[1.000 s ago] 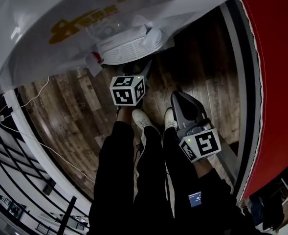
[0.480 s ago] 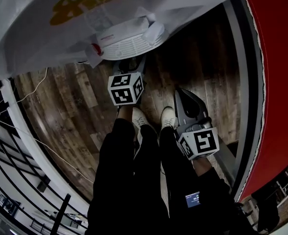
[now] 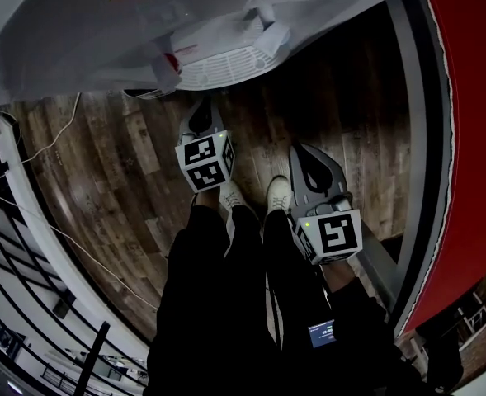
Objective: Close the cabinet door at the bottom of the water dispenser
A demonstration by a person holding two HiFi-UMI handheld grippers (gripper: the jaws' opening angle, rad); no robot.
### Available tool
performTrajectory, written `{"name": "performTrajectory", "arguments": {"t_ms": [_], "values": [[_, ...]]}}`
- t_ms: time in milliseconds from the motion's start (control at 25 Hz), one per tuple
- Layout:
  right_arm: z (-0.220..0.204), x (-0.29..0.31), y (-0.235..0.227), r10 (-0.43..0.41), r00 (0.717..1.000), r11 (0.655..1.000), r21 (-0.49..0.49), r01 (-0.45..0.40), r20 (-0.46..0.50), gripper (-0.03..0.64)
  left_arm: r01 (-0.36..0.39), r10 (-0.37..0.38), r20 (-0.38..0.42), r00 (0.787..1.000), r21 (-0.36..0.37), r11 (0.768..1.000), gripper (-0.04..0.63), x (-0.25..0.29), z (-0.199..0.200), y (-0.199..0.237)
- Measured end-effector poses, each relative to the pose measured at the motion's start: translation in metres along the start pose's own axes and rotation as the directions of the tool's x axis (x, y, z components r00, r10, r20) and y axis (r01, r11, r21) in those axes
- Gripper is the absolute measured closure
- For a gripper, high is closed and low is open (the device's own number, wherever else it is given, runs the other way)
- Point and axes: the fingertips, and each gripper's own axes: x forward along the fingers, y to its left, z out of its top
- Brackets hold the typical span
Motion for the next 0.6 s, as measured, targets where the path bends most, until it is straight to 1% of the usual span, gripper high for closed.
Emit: {"name": "performTrajectory", "arguments": {"t_ms": [40, 120, 160, 240, 320, 400, 480, 600], "values": [[0.001, 0.0, 0.001, 0.002, 1.0, 1.0, -0.008, -0.002, 0.0, 0.618, 0.006, -0.005, 0.024, 1.0, -0.013, 1.0, 0.588, -0.006, 0.003, 0.001], [0.004, -0.001, 0.002, 0.004, 1.0, 1.0, -0.016, -0.004, 0.002, 0.618, 0.022, -0.021, 0.073, 0.997, -0.013, 1.0, 0.588, -0.02, 0.009, -0.002], [0.006, -0.003, 0.002, 0.006, 1.0, 1.0, -0.02, -0.006, 0.002, 0.618, 0.033, -0.032, 0.083, 0.996, -0.008, 0.999, 0.588, -0.029, 0.01, -0.006], [0.013, -0.007, 0.002, 0.015, 1.0, 0.999, -0.04, -0.015, 0.001, 0.618, 0.049, -0.049, 0.079, 0.996, -0.002, 0.999, 0.589, -0.046, 0.011, -0.013], [0.027, -0.009, 0.008, 0.033, 0.999, 0.996, -0.081, -0.032, 0.01, 0.618, 0.023, -0.021, 0.068, 0.997, -0.029, 0.999, 0.589, -0.068, 0.017, -0.006], [0.046, -0.015, 0.021, 0.045, 0.999, 0.993, -0.106, -0.044, 0.0, 0.618, -0.011, 0.018, 0.082, 0.996, -0.086, 0.996, 0.589, -0.101, 0.028, 0.009], [0.072, -0.028, 0.031, 0.042, 0.999, 0.993, -0.109, -0.042, 0.0, 0.618, -0.033, 0.046, 0.114, 0.992, -0.113, 0.993, 0.589, -0.138, 0.045, 0.018], [0.113, -0.048, 0.039, 0.055, 0.997, 0.99, -0.131, -0.047, 0.058, 0.618, -0.06, 0.081, 0.18, 0.98, -0.12, 0.991, 0.589, -0.189, 0.083, 0.018]]}}
